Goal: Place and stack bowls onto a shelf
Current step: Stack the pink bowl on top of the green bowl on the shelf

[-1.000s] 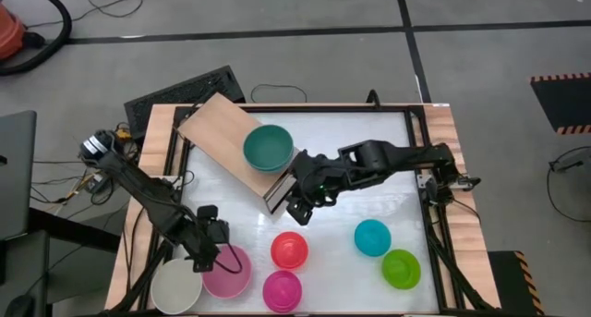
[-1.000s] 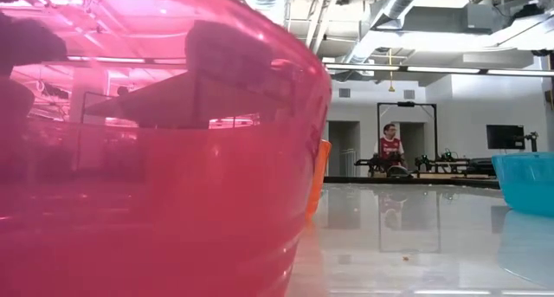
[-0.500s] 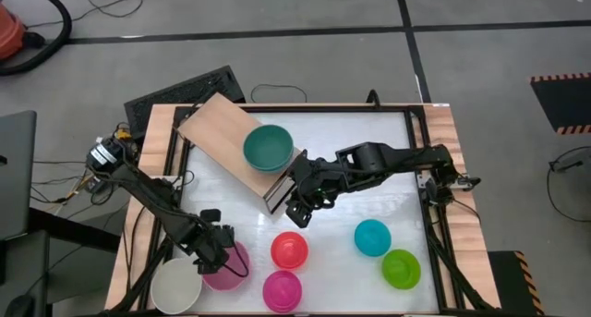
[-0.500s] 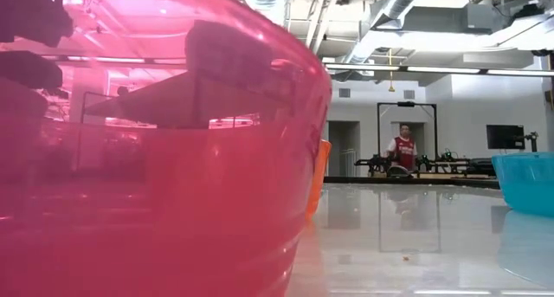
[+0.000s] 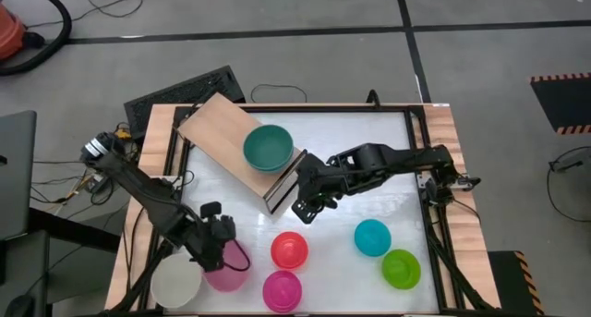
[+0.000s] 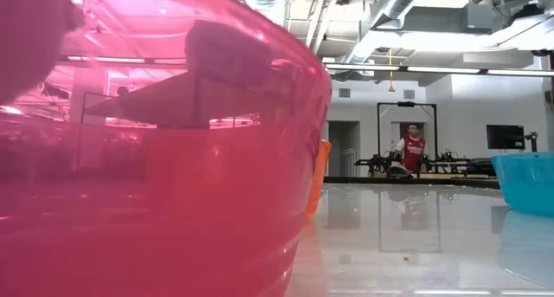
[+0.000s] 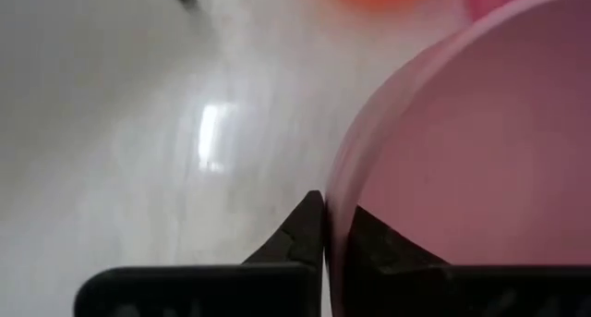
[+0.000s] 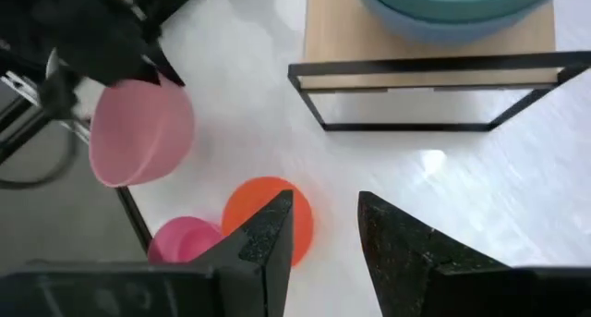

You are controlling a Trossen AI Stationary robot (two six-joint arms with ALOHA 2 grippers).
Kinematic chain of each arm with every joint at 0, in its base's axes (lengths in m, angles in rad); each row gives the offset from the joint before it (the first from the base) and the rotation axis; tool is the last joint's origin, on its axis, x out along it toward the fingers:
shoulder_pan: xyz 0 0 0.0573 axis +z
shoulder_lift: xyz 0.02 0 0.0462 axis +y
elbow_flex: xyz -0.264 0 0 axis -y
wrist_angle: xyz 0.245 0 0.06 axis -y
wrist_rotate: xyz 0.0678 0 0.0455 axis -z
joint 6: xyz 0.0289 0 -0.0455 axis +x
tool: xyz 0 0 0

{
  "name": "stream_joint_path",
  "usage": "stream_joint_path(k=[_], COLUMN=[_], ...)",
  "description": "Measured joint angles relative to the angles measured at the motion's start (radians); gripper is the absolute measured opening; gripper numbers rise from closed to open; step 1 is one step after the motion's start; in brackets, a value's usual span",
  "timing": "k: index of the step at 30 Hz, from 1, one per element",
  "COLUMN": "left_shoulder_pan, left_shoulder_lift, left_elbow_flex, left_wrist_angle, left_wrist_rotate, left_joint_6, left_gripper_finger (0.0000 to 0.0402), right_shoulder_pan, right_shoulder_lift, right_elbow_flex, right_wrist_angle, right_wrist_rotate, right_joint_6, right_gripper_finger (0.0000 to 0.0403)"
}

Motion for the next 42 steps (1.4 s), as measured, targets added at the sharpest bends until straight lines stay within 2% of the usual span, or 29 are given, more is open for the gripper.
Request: stream_joint_path(k=[5,8,10,12,16,22,30,39,42], left_shoulder_pan=[0.0,0.005,0.023,0.058,0.151,0.273,0.387,0.448,0.46], left_shoulder_lift=[-0.058,-0.084,-0.092,-0.092,-0.066,0.016,0.189,0.358,0.376], left_elbow_flex=[0.075,0.108,0.122,0.124,0.125,0.125,0.125,0.125,0.129], left_wrist_angle=[-0.02,-0.007,0.036,0.116,0.296,0.428,0.593,0.802,0.837], left_wrist_rotate=[-0.117,-0.255,-0.335,-0.361,-0.295,-0.22,-0.113,-0.131,-0.095], left_joint_6=[0.008,-0.003,-0.021,-0.002,0.144,0.278,0.366,0.427,0.433], left_gripper_finger=[0.0,0.0,0.0,0.0,0.0,0.0,0.0,0.0,0.0], right_shoulder_pan=[0.015,0.041,0.063,0.089,0.147,0.25,0.396,0.529,0.545], right_shoulder_lift=[0.0,0.0,-0.004,-0.008,-0.015,-0.037,-0.042,-0.033,-0.033], right_elbow_flex=[0.0,0.0,0.0,0.0,0.0,0.001,0.0,0.0,0.0], right_wrist_angle=[-0.003,-0.05,-0.107,-0.164,-0.187,-0.191,-0.191,-0.191,-0.191], right_wrist_rotate=[0.028,0.051,0.051,0.054,0.066,0.145,0.233,0.341,0.357], right_joint_6=[0.001,0.009,0.057,0.114,0.201,0.378,0.604,0.823,0.85], right_gripper_finger=[0.0148,0.0148,0.0148,0.0148,0.0148,0.0148,0.0148,0.0148,0.0148])
